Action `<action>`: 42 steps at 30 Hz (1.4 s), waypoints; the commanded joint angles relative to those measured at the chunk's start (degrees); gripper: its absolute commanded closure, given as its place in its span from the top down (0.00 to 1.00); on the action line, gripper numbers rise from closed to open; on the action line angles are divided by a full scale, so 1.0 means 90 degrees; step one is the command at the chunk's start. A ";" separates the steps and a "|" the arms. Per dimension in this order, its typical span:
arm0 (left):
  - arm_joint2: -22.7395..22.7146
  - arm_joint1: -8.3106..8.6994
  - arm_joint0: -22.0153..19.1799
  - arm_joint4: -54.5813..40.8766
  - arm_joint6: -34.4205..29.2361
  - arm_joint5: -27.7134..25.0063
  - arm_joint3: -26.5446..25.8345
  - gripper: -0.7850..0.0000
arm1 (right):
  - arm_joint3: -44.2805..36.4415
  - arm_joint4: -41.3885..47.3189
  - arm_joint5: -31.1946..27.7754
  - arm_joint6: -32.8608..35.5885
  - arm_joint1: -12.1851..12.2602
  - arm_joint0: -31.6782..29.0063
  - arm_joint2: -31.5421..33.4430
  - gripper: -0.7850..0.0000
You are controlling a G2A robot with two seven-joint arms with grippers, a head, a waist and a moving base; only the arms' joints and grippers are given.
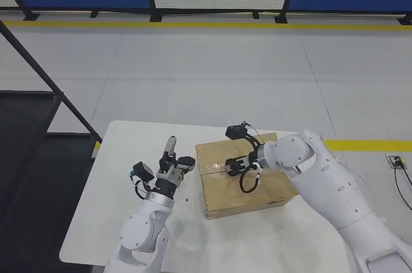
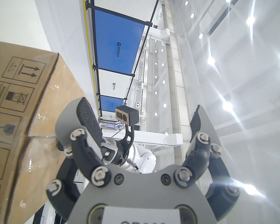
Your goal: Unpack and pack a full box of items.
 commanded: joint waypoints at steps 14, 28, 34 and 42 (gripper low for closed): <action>-0.0076 0.0025 -0.0023 -0.0062 0.0016 -0.0003 -0.0005 1.00 | -0.0332 -0.0116 -0.0348 0.0287 -0.0126 0.0005 -0.0332 0.00; 0.0041 0.0031 -0.0136 -0.0029 -0.0028 0.0052 0.0086 1.00 | -0.1030 -0.0560 0.0128 0.0302 0.0332 -0.0796 0.0700 0.00; 0.0038 0.0038 -0.0135 -0.0039 -0.0025 0.0072 0.0081 1.00 | -0.1230 -0.0756 0.0466 0.0315 0.0497 -0.1074 0.1126 0.00; 0.0018 0.0049 -0.0122 -0.0057 -0.0029 0.0062 0.0078 1.00 | -0.1363 -0.1048 0.0856 0.0270 0.0682 -0.1376 0.1631 0.00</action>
